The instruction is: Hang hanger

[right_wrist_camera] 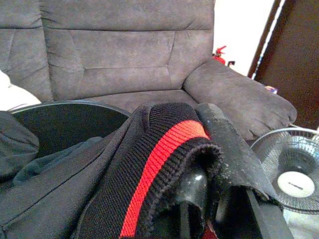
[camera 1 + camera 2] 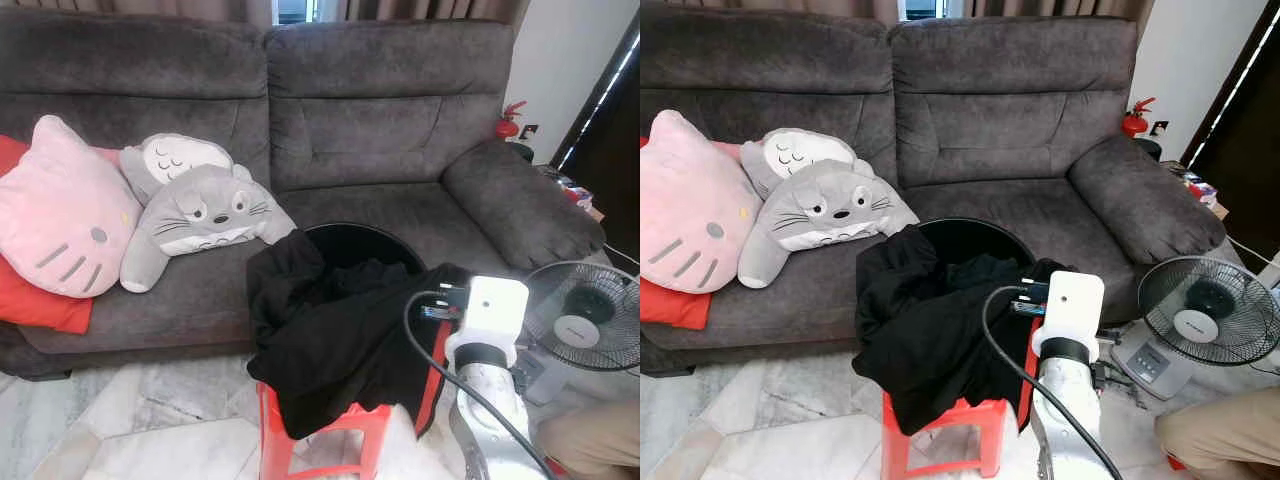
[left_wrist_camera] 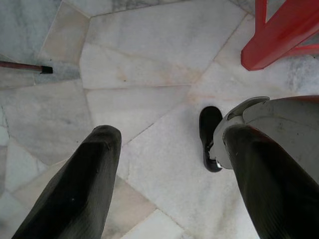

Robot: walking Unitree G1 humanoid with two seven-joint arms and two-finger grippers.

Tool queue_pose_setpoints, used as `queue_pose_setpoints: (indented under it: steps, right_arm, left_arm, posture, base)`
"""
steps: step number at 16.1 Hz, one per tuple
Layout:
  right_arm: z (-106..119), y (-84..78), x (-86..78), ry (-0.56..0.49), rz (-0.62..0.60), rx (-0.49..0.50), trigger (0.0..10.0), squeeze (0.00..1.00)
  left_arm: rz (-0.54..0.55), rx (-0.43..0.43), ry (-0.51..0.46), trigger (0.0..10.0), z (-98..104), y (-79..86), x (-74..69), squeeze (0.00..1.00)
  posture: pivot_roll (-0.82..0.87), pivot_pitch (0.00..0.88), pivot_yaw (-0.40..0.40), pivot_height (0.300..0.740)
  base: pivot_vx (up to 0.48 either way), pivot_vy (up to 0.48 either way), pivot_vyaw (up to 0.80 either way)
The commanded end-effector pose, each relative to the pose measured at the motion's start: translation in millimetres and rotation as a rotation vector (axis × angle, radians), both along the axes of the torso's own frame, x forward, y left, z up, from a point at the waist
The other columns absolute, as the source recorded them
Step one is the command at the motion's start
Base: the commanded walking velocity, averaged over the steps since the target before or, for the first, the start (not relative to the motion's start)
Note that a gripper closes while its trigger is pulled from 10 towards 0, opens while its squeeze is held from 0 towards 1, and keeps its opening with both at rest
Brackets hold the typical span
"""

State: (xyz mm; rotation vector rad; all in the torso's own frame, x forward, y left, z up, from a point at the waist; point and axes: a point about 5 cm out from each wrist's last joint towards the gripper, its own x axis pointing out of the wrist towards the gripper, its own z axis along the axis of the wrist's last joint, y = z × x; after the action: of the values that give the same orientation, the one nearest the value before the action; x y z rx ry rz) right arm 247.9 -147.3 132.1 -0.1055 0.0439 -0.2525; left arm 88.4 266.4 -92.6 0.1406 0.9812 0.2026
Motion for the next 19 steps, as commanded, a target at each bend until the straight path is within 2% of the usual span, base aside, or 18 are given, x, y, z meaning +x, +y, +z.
queue_pose_setpoints:
  steps: [1,19]
  right_arm:
    - [5.8,0.9,0.6,-0.023,0.000,-0.002,10.0,0.00]
    - [10.0,5.0,8.5,-0.031,0.018,0.002,10.0,0.00]
  left_arm:
    - [0.013,0.000,0.029,10.0,-2.0,0.4,-6.3,0.00]
    - [0.015,0.014,0.026,10.0,-0.9,2.4,-3.2,0.00]
  posture:
    - [0.02,0.000,-0.059,0.740]
    - [0.03,0.000,-0.056,0.740]
  base:
    - [-0.277,0.000,0.00]
    - [-0.298,0.000,0.00]
